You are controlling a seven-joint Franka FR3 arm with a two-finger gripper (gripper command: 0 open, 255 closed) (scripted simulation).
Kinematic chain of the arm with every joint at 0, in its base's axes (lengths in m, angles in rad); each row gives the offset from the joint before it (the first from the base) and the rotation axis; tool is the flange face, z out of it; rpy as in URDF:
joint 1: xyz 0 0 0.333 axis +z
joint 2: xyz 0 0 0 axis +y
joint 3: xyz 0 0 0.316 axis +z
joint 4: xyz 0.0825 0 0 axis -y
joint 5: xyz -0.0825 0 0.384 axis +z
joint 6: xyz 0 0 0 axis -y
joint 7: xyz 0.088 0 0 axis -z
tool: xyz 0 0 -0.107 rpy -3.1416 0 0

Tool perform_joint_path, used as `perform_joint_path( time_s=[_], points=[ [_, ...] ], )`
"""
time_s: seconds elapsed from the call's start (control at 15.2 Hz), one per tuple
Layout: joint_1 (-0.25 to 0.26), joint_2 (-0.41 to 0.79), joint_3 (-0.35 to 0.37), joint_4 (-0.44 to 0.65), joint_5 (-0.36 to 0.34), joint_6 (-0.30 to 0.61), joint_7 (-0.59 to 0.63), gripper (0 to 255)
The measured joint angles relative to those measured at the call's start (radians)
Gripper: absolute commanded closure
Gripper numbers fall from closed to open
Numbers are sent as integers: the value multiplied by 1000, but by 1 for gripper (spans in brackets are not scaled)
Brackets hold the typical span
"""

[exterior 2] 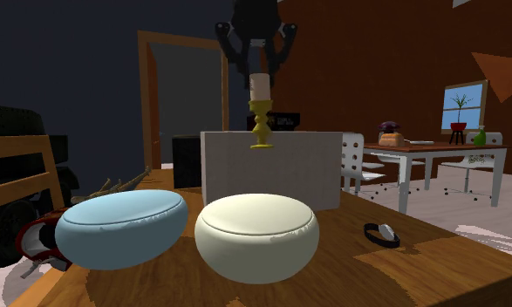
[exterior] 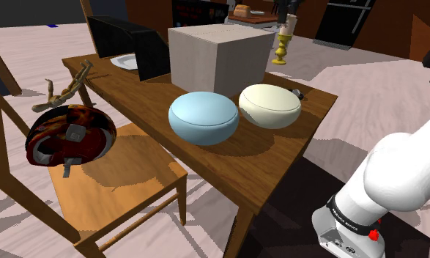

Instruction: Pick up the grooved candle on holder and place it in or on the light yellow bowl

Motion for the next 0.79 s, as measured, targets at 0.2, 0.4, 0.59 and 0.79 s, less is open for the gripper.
perform_joint_path(
  time_s=[0.2, 0.4, 0.59, 0.79],
  points=[
    [5, -55, 8, -44, 7, -11, 15, 255],
    [6, -89, 10, -120, 9, 30, 18, 255],
    [7, -117, 9, -194, 11, 76, 18, 255],
    [7, -139, 8, -256, 12, 116, 18, 255]
  ],
)
